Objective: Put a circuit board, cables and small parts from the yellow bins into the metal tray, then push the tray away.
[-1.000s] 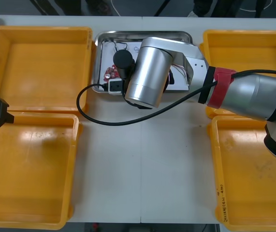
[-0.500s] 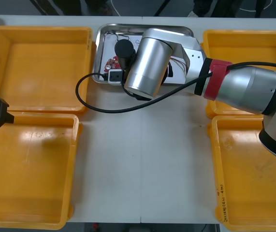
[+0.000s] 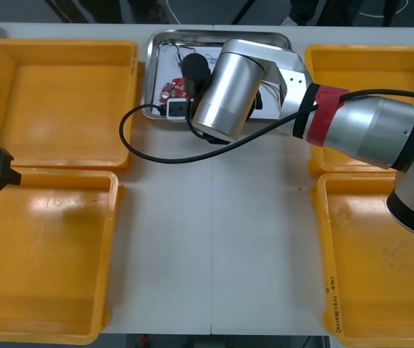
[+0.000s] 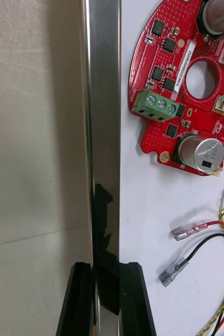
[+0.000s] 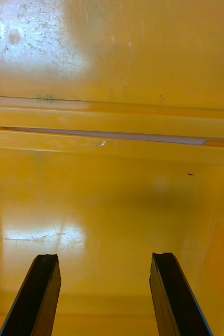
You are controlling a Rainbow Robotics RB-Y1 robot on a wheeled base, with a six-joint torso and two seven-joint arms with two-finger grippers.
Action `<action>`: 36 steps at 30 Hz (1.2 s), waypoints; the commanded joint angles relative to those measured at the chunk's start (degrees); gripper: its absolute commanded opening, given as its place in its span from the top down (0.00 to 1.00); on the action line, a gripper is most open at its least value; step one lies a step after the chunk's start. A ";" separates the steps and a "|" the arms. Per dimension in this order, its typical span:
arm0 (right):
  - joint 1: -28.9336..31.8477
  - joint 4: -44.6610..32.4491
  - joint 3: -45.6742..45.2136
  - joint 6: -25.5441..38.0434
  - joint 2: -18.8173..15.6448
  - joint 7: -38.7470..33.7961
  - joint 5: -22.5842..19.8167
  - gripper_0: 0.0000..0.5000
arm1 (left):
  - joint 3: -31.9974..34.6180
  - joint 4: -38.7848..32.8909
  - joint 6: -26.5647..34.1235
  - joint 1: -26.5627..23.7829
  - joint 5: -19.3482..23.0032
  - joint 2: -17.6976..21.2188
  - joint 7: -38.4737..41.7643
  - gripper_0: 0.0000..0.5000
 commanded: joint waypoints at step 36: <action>3.01 -15.21 -15.62 22.75 1.22 2.34 -1.20 0.00 | 1.75 -1.75 0.37 0.79 0.39 2.49 -2.12 0.00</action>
